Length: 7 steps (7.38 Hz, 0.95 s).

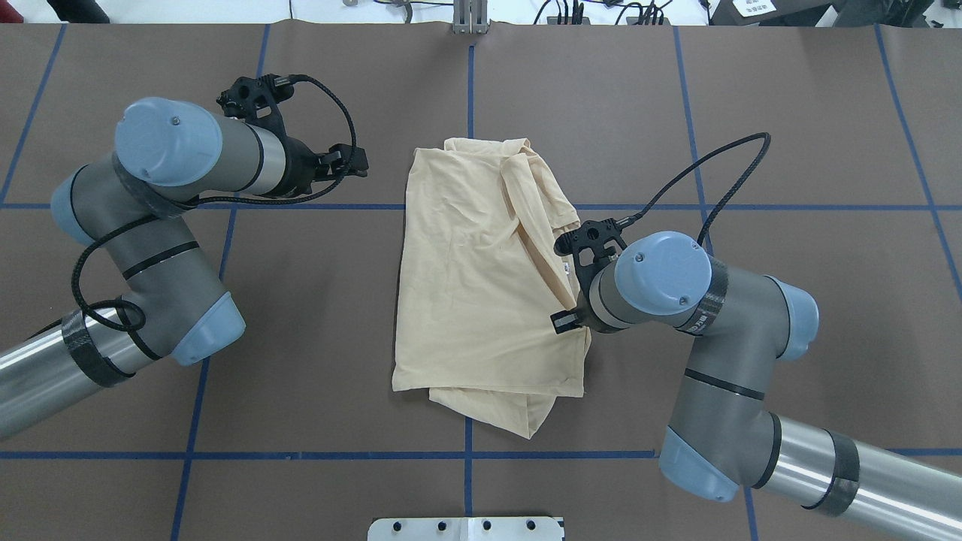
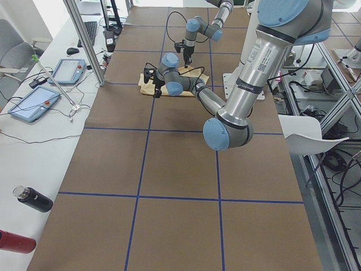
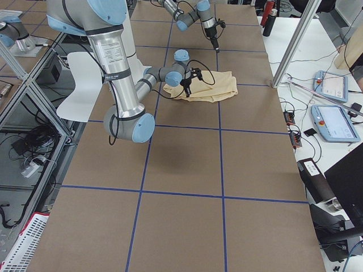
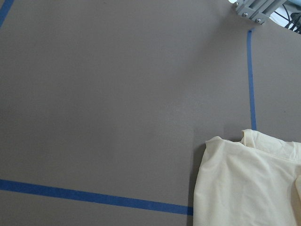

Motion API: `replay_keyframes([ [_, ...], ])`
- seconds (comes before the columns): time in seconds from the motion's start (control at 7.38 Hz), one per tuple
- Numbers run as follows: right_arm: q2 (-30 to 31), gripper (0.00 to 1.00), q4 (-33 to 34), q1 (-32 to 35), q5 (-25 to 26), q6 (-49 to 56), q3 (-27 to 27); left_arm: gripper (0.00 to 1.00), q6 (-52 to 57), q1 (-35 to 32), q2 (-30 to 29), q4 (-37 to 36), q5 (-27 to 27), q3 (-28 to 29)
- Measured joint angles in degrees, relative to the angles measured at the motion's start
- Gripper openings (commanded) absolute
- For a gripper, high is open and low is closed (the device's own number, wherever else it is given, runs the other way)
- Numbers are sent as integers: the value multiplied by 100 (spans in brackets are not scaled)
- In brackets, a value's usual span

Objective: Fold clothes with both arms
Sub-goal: 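Move the right gripper toward the shirt's edge farthest from the robot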

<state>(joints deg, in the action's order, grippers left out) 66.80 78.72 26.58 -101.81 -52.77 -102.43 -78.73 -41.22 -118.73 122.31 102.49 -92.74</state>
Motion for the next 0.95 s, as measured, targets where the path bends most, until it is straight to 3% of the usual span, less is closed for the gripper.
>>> replay_keyframes([
  [0.41,-170,100,-28,196,30,-36,93,100,7,0,10,5,-1,17],
  [0.95,-1617,99,-86,606,413,20,1612,100,7,0,17,12,5,63],
])
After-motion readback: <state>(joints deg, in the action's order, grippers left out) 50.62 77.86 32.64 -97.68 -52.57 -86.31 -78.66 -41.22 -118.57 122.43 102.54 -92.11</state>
